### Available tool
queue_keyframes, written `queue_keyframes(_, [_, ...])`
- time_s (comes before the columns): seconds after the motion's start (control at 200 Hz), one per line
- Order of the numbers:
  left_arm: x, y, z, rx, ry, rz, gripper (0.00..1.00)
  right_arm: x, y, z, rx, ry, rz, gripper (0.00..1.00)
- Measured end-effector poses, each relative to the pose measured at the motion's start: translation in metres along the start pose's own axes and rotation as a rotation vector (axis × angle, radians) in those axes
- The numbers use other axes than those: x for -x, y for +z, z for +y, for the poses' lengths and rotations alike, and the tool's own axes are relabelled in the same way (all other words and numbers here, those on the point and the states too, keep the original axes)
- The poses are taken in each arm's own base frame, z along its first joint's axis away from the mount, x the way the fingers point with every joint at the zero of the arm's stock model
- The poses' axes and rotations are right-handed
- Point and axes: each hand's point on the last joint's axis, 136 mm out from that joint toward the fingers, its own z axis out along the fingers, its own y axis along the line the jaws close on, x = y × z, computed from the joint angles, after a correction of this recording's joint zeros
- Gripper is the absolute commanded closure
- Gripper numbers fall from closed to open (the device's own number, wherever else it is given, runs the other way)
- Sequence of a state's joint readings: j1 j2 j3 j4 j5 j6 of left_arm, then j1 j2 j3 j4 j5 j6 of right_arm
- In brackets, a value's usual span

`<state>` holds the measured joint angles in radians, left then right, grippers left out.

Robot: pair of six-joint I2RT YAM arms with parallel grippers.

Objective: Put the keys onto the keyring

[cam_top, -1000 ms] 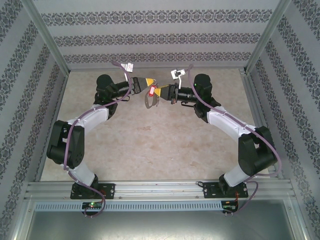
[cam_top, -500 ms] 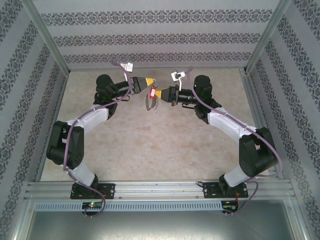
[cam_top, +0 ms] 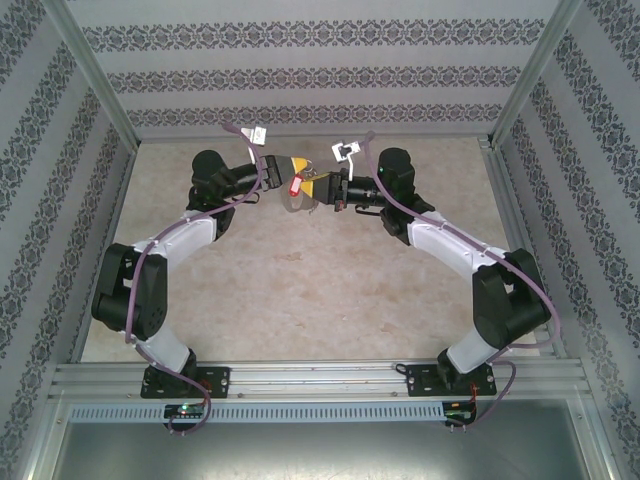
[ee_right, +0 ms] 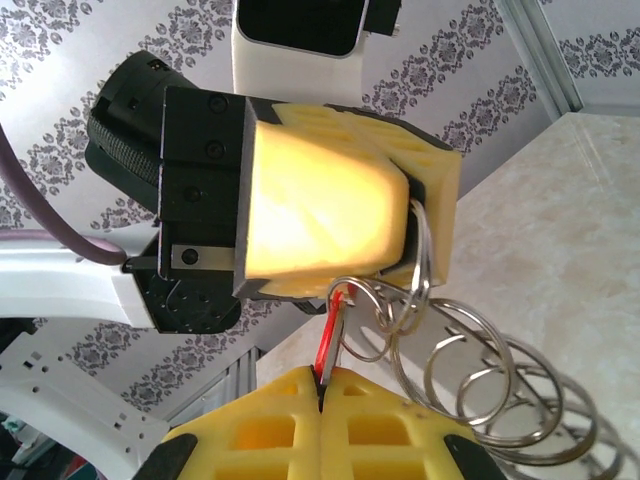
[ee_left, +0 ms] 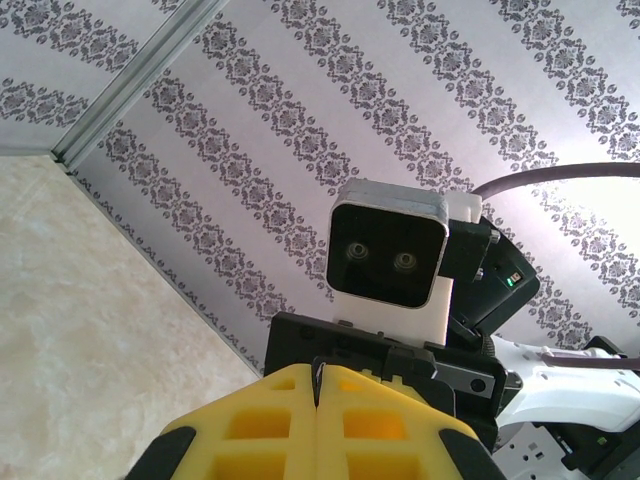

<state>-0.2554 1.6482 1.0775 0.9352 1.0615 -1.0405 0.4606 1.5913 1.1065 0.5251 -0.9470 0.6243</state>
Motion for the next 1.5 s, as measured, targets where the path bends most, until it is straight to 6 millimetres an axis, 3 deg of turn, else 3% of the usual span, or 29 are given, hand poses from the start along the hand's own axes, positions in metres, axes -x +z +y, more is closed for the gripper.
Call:
queue_keyframes(0.759, [0.011, -0.007, 0.012, 0.056, 0.012, -0.073, 1.00, 0.005, 0.015, -0.019, 0.013, 0.043, -0.003, 1.00])
queue_keyframes(0.804, [0.011, -0.007, 0.011, 0.055, 0.014, -0.071, 1.00, 0.004, 0.014, -0.019, 0.012, 0.043, -0.004, 0.92])
queue_keyframes(0.899, [0.008, -0.005, 0.010, 0.051, 0.018, -0.061, 1.00, 0.002, 0.005, -0.023, -0.012, 0.057, -0.016, 0.75])
queue_keyframes(1.074, [0.008, -0.003, 0.001, 0.037, 0.033, -0.060, 1.00, 0.001, -0.029, -0.032, -0.086, 0.089, -0.064, 0.71])
queue_keyframes(1.264, [0.009, -0.004, -0.002, 0.034, 0.039, -0.062, 1.00, 0.026, -0.064, -0.025, -0.145, 0.043, -0.155, 0.71])
queue_keyframes(1.444, [0.009, -0.004, -0.002, 0.033, 0.040, -0.063, 1.00, 0.038, -0.063, -0.017, -0.151, 0.031, -0.197, 0.71])
queue_keyframes(1.499, [0.009, -0.004, -0.002, 0.033, 0.040, -0.063, 1.00, 0.041, -0.058, -0.014, -0.150, 0.033, -0.207, 0.67])
